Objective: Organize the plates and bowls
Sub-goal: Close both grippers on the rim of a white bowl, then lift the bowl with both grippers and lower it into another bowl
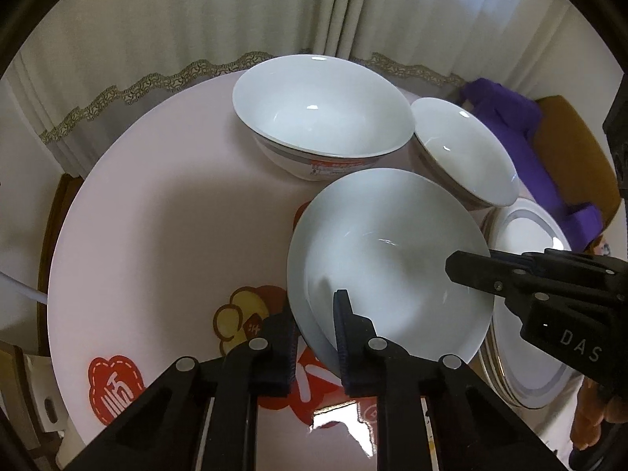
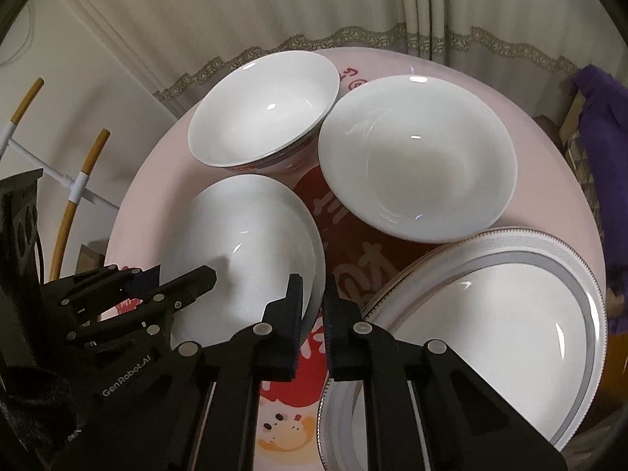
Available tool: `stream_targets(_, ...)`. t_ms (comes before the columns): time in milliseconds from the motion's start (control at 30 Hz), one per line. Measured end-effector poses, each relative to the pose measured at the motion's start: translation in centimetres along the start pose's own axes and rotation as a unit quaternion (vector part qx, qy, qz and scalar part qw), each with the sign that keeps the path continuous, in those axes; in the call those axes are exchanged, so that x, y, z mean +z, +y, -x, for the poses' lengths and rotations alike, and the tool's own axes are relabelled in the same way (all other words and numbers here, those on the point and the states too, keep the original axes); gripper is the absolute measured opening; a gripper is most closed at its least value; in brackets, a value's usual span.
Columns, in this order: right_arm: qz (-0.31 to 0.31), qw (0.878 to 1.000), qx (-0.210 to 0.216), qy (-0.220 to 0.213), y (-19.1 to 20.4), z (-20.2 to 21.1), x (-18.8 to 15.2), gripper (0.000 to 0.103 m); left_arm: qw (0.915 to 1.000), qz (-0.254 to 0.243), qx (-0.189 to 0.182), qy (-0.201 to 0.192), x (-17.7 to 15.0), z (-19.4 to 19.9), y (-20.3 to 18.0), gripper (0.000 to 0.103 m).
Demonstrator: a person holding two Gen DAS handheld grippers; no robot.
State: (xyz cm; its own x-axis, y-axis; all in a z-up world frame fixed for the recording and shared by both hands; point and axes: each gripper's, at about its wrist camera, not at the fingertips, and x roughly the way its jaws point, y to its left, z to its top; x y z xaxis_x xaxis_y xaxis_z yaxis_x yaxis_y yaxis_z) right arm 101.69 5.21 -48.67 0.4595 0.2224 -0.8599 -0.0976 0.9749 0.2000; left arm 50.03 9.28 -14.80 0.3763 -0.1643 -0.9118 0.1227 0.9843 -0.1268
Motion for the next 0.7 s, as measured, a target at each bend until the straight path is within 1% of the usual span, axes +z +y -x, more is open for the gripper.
stream_targets(100, 0.003, 1.000, 0.000, 0.002, 0.2, 0.3, -0.4, 0.009, 1.0000, -0.001, 0.001, -0.001, -0.7, 0.4, -0.2, 0.013)
stream_targets(200, 0.014, 1.000, 0.000, -0.001, 0.9, 1.3, -0.7, 0.009, 0.9999, -0.001, 0.001, -0.011, -2.2, 2.1, -0.6, 0.013)
stream_targets(333, 0.030, 0.999, 0.002, -0.023, 2.3, 3.7, -0.4, 0.009, 0.9994, -0.001, 0.000, -0.036, -2.0, 4.6, -0.5, 0.013)
stream_targets(400, 0.036, 0.999, 0.004, -0.033, 2.8, 4.7, 0.1, 0.010, 0.9986, 0.003, -0.001, -0.052, -1.5, 6.0, -0.4, 0.013)
stream_targets(500, 0.043, 0.998, 0.002, -0.049, 3.5, 5.8, 1.4, 0.010, 0.9977, 0.012, -0.008, -0.067, -0.5, 7.2, -0.1, 0.012)
stream_targets(700, 0.064, 0.995, -0.014, -0.080, 4.3, 6.6, 4.7, 0.010, 0.9951, 0.027, 0.000, -0.094, 2.3, 7.9, 0.6, 0.012)
